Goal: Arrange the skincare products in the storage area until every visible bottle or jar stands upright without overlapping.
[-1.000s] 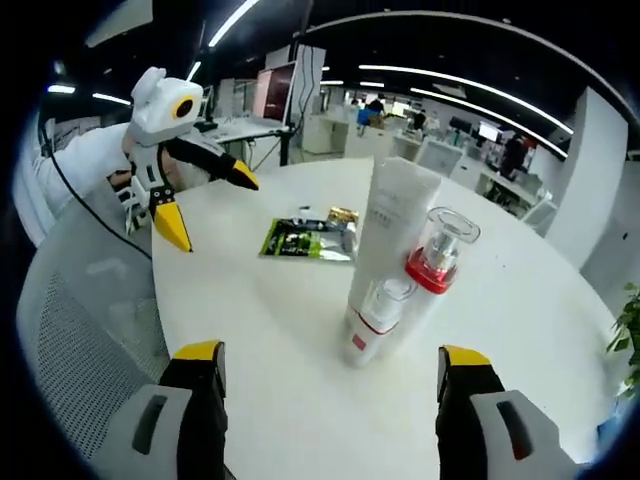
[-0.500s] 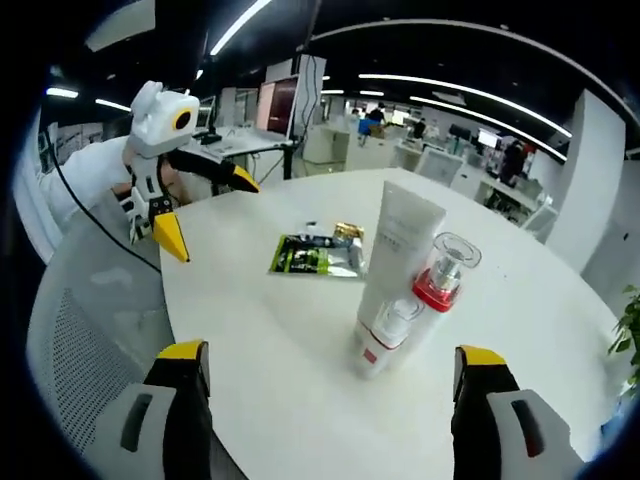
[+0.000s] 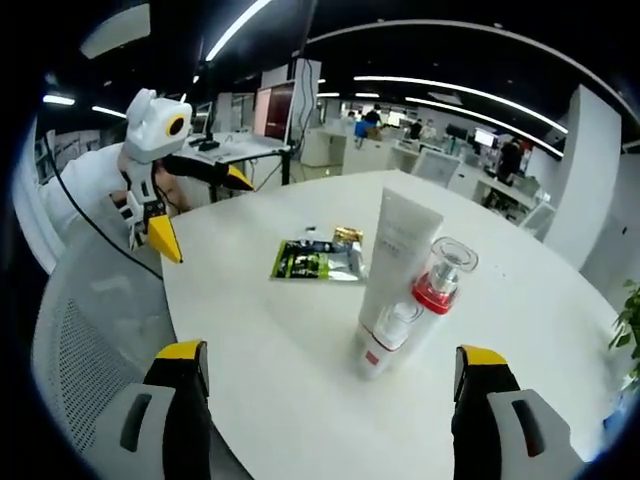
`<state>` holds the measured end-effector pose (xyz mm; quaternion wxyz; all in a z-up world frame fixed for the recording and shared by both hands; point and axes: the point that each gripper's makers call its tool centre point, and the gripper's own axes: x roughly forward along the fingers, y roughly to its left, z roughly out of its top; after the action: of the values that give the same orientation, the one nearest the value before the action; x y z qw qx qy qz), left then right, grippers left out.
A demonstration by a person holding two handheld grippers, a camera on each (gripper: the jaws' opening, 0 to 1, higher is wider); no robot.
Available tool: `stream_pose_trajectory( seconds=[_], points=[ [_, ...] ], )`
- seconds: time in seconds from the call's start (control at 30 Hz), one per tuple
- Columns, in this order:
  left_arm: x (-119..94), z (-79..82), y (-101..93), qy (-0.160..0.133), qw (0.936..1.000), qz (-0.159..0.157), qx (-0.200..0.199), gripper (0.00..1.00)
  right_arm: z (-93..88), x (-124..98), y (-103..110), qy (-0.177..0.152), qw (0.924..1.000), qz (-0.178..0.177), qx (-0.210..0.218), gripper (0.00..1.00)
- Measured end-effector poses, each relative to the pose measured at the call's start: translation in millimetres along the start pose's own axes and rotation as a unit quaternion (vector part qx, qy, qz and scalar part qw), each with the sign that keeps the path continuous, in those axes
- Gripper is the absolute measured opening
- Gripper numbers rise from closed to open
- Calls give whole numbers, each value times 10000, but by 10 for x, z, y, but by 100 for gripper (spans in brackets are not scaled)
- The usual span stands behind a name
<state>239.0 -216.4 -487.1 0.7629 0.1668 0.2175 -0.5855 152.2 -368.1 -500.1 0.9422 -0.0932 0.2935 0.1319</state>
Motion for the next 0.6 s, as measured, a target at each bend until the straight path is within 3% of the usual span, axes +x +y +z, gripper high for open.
stream_pose_trajectory(
  seconds=[0.6],
  points=[
    [-52,12,19,-77,9999,100,-50,99,-52,-44,9,82,10000,-56,-3,100]
  ],
)
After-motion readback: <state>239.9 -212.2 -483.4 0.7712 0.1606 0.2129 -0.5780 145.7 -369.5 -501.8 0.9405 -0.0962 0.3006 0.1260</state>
